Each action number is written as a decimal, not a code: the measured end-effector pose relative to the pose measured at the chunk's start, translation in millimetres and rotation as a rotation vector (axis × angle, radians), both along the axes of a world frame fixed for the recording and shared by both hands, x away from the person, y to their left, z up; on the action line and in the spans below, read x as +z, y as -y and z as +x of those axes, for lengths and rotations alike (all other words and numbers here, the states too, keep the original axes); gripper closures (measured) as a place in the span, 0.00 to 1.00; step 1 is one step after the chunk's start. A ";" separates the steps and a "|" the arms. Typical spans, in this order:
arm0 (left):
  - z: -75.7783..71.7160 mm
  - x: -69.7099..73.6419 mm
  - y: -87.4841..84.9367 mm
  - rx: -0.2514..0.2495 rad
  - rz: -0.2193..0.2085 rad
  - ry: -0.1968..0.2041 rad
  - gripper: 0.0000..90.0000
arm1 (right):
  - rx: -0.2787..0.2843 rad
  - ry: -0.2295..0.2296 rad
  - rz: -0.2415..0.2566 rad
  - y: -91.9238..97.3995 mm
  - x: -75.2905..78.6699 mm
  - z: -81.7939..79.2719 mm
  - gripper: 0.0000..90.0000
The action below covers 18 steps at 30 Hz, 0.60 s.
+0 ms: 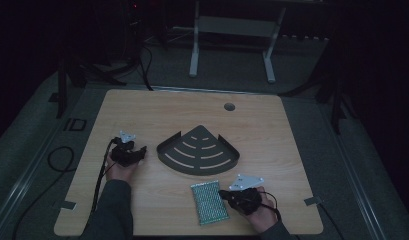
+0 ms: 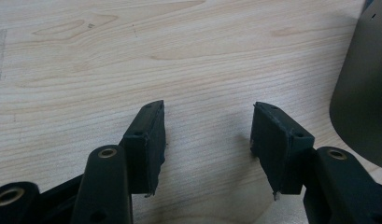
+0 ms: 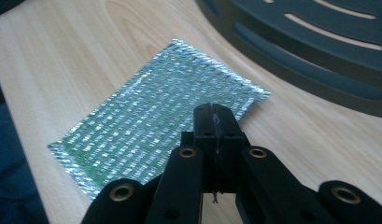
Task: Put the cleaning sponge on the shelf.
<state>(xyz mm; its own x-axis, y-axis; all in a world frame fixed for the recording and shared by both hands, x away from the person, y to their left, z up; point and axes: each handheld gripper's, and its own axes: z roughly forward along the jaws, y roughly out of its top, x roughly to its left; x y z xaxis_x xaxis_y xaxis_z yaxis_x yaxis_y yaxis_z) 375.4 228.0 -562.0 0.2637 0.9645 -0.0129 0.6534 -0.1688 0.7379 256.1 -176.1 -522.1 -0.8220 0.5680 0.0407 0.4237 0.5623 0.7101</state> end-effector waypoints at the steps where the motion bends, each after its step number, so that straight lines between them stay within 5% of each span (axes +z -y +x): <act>1: 0.0 0.0 0.0 0.000 0.000 0.000 0.51 | 0.007 -0.005 -0.001 -2.4 -0.7 -0.8 1.00; 18: 0.0 0.0 0.0 0.000 0.000 0.000 0.51 | 0.029 -0.051 -0.029 -7.8 -11.8 -1.4 1.00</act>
